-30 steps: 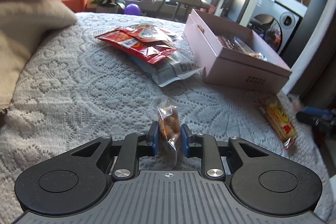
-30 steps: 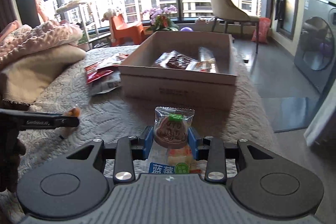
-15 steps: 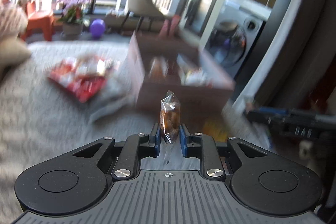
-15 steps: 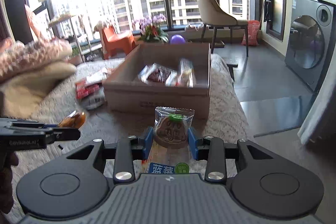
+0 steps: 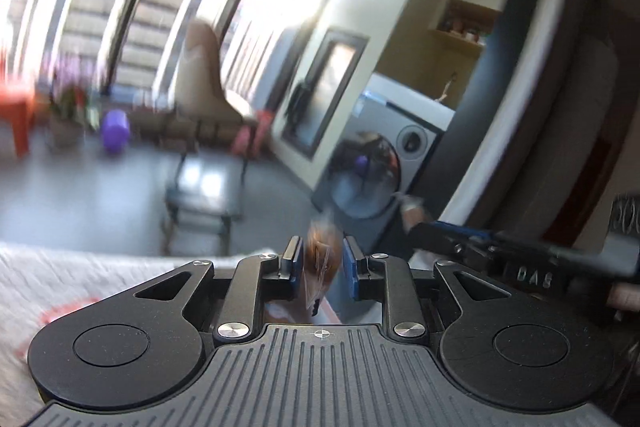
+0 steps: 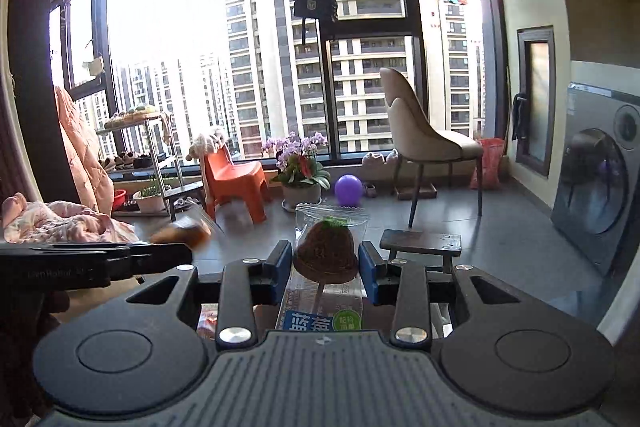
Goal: Organize snacks
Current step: 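Carry both clear packets into the pink box and open both grippers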
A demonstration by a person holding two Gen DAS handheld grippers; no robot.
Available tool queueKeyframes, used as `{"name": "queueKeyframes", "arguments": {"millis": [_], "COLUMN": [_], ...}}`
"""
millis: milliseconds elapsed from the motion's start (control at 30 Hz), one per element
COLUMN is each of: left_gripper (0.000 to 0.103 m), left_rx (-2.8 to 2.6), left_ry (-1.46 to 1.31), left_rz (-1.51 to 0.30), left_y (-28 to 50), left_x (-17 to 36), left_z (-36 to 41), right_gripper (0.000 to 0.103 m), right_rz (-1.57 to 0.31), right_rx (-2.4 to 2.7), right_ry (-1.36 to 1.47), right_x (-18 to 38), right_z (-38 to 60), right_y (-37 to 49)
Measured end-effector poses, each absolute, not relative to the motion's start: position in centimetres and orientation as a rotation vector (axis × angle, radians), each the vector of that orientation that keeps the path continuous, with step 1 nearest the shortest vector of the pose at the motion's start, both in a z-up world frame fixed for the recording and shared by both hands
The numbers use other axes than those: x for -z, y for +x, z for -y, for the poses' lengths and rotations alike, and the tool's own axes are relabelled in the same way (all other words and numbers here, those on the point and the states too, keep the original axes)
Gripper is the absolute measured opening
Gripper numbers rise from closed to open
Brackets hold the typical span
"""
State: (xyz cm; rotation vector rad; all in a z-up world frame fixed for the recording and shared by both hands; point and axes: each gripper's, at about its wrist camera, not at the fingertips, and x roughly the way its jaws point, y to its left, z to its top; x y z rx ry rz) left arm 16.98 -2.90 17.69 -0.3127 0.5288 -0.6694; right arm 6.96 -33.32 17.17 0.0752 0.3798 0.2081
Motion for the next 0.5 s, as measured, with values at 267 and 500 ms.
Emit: {"name": "queueKeyframes", "arguments": {"millis": [267,500], "left_gripper": [0.026,0.026], "left_rx": [0.467,0.253], "left_ry": [-0.332,-0.230], "left_rz": [-0.585,-0.625], "left_y": [16.6,13.2], "left_x": [-9.4,-3.9], "left_z": [-1.5,-5.3], "right_gripper": [0.057,0.057], "right_rz": [-0.573,-0.651], "right_rx": [-0.182,-0.239], "right_ry": [0.095,0.010], "right_x": [-11.0,-8.3], "right_z": [33.0,29.8], "right_y": [13.0,12.2]}}
